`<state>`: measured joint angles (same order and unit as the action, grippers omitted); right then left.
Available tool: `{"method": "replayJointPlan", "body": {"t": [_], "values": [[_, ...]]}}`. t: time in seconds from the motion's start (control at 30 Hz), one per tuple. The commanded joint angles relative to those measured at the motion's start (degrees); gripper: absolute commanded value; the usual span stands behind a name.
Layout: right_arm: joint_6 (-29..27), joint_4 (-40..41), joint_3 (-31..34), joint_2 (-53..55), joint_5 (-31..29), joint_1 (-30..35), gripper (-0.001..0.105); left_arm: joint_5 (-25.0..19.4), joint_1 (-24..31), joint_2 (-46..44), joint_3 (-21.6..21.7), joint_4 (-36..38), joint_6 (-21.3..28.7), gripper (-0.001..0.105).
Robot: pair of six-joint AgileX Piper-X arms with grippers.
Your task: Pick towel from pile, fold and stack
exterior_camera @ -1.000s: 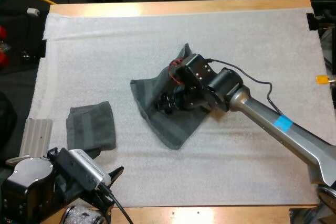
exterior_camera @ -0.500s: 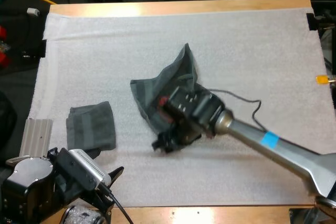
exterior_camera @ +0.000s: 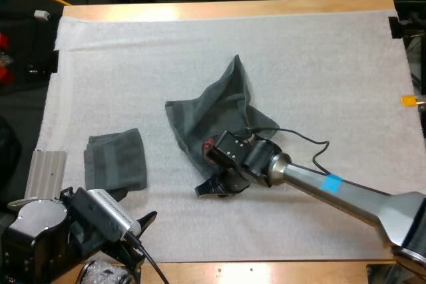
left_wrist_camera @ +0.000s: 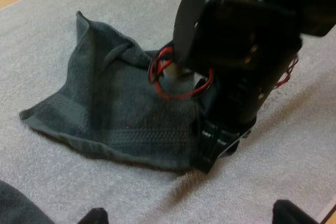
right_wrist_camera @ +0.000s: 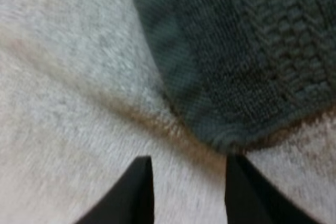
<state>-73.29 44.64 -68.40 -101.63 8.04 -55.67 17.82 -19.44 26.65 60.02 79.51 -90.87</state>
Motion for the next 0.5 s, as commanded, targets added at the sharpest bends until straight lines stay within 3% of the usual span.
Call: {"method": "replayJointPlan", "body": {"t": [0.0,0.47], "values": [[0.2,-0.3,-0.1,-0.8,-0.1,0.2,0.032,0.5,-0.2,-0.2,0.3,-0.1,-0.2,0.059],[2.0,-3.6,-0.1,-5.4,-5.2,0.2,0.032,0.5,-0.2,-0.2,0.3,-0.1,-0.2,0.059]]}}
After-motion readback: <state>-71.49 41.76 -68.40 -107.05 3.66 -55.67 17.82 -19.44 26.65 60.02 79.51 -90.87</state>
